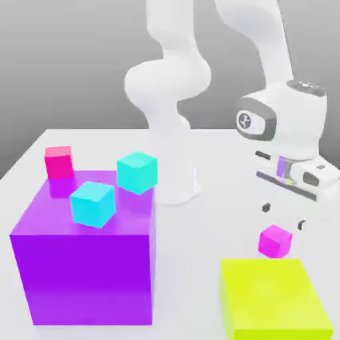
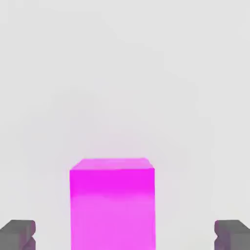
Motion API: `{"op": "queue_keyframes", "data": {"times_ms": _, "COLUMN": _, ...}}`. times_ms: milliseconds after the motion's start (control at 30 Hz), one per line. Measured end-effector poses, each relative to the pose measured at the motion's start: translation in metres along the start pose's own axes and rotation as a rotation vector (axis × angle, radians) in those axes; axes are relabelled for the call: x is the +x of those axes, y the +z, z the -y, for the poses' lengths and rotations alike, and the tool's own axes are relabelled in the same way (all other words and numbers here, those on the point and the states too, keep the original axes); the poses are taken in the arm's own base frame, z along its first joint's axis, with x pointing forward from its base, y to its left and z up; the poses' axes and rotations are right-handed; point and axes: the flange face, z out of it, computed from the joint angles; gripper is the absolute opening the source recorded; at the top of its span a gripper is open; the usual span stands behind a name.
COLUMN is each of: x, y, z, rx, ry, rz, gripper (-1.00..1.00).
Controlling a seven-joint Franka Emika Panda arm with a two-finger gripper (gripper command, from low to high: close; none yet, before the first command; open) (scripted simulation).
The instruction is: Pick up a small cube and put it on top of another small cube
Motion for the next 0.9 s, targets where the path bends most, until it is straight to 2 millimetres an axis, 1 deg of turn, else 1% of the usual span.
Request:
{"op": "queue_keyframes", "data": {"times_ms": 133, "x": -0.002, "y": 0.036, "z": 0.001, "rx": 0.001, "ry": 0.000, "rz": 0.001, "gripper": 0.00}}
{"op": "queue_keyframes", "data": {"times_ms": 167, "x": -0.002, "y": 0.041, "z": 0.001, "rx": 0.001, "ry": 0.000, "rz": 0.001, "gripper": -1.00}}
{"op": "queue_keyframes", "data": {"times_ms": 367, "x": -0.003, "y": 0.043, "z": 0.001, "rx": 0.003, "ry": -0.001, "rz": 0.003, "gripper": -1.00}}
{"op": "queue_keyframes", "data": {"times_ms": 400, "x": -0.002, "y": 0.040, "z": 0.001, "rx": 0.003, "ry": -0.001, "rz": 0.003, "gripper": -1.00}}
{"op": "queue_keyframes", "data": {"times_ms": 467, "x": -0.002, "y": 0.026, "z": 0.000, "rx": 0.003, "ry": -0.001, "rz": 0.003, "gripper": -1.00}}
{"op": "queue_keyframes", "data": {"times_ms": 633, "x": -0.002, "y": -0.016, "z": 0.000, "rx": 0.003, "ry": 0.000, "rz": 0.003, "gripper": -1.00}}
{"op": "queue_keyframes", "data": {"times_ms": 667, "x": -0.001, "y": -0.022, "z": -0.007, "rx": 0.007, "ry": 0.016, "rz": 0.006, "gripper": -1.00}}
{"op": "queue_keyframes", "data": {"times_ms": 733, "x": -0.008, "y": -0.039, "z": -0.029, "rx": 0.009, "ry": 0.028, "rz": 0.012, "gripper": -1.00}}
{"op": "queue_keyframes", "data": {"times_ms": 767, "x": -0.028, "y": -0.050, "z": -0.054, "rx": 0.009, "ry": 0.078, "rz": 0.015, "gripper": -1.00}}
{"op": "queue_keyframes", "data": {"times_ms": 800, "x": -0.043, "y": -0.061, "z": -0.071, "rx": 0.010, "ry": 0.101, "rz": 0.017, "gripper": -1.00}}
{"op": "queue_keyframes", "data": {"times_ms": 900, "x": -0.083, "y": -0.096, "z": -0.110, "rx": 0.013, "ry": 0.134, "rz": 0.024, "gripper": -1.00}}
